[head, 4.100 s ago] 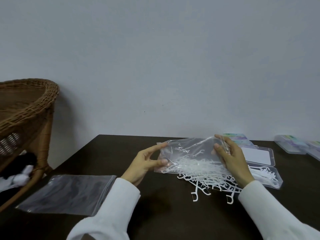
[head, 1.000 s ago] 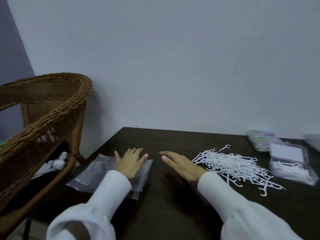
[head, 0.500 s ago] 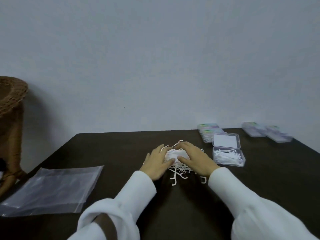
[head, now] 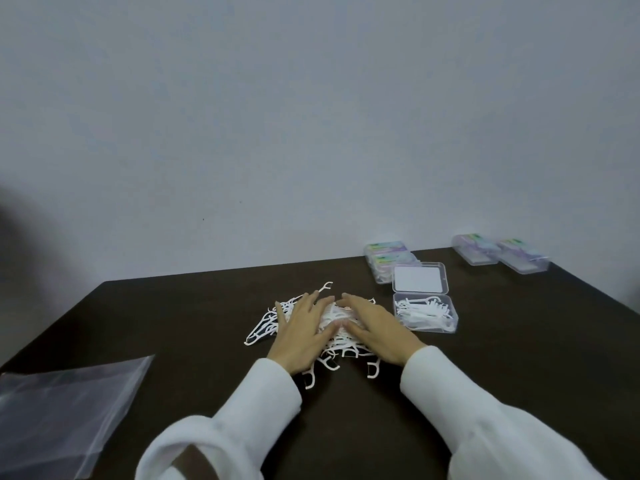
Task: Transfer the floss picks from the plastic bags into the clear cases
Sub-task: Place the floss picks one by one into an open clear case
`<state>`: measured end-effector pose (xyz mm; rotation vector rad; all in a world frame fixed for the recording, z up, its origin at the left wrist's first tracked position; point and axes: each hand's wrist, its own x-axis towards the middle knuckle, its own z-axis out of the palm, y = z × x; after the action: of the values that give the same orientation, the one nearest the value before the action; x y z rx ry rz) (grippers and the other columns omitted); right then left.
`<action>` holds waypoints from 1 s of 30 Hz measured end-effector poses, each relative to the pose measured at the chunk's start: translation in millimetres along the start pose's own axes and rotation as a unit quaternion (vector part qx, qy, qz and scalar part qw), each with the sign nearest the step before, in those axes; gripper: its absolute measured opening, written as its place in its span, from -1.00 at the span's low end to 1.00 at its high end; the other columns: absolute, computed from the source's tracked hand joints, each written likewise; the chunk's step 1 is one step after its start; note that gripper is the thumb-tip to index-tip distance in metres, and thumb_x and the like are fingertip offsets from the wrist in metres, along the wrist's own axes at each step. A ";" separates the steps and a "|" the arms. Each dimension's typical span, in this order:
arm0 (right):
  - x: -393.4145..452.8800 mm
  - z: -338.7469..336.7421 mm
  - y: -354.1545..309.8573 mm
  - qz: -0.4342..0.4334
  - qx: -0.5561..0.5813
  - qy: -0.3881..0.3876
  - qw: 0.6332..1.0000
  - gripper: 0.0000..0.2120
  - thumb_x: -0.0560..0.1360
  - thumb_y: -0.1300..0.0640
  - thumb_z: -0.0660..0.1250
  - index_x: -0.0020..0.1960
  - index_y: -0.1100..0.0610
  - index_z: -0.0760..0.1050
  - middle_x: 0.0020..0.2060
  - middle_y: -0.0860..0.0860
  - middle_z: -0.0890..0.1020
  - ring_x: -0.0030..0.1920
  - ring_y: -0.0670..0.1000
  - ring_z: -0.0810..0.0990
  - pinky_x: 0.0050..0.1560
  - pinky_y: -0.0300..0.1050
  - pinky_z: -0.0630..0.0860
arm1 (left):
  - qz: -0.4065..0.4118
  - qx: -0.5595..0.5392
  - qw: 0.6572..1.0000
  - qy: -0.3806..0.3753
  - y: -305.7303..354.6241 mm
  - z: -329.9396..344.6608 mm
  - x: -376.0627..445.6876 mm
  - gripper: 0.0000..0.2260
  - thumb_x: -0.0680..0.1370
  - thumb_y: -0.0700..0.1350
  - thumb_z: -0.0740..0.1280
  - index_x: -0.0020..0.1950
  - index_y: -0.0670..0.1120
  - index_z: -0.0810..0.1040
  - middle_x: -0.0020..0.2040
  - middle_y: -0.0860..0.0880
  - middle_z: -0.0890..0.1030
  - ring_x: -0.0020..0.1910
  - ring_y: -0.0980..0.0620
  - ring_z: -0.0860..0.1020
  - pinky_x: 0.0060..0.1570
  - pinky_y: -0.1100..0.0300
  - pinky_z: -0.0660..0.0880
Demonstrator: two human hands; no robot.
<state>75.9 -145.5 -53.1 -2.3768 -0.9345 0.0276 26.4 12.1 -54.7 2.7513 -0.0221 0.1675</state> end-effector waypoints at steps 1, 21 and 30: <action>-0.3 -2.5 0.4 -0.009 0.003 0.015 1.000 -0.58 0.59 0.05 0.16 0.43 0.08 0.25 0.44 -0.05 0.29 0.41 -0.04 0.29 0.40 -0.11 0.22 | 0.004 0.000 1.000 0.002 2.1 -0.7 0.9 -0.52 0.61 0.18 0.04 0.52 0.09 0.13 0.56 0.04 0.03 0.53 0.09 -0.09 0.37 -0.13 -0.40; -45.1 -72.9 66.8 0.142 -0.196 0.086 0.967 -0.74 0.57 0.16 0.14 0.20 0.02 0.48 0.13 0.00 0.56 0.17 0.00 0.47 0.27 -0.01 0.23 | 0.174 -0.009 0.984 0.048 86.5 32.2 36.8 -0.76 0.61 -0.02 0.19 0.25 0.09 0.52 0.24 0.13 0.52 0.31 0.16 0.32 0.45 -0.13 -0.24; -48.3 -76.5 72.6 0.137 -0.209 0.093 0.964 -0.79 0.57 0.12 0.17 0.12 0.02 0.54 0.10 -0.03 0.55 0.14 -0.03 0.47 0.29 -0.04 0.20 | 0.178 0.042 0.979 0.093 87.6 34.4 38.1 -0.85 0.59 0.02 0.22 0.05 0.01 0.51 0.05 0.11 0.54 0.23 0.16 0.38 0.38 -0.10 -0.43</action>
<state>101.3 -257.4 -36.3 -2.8221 -0.5564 -0.3114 64.7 -81.7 -49.1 2.7782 -0.4687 0.5327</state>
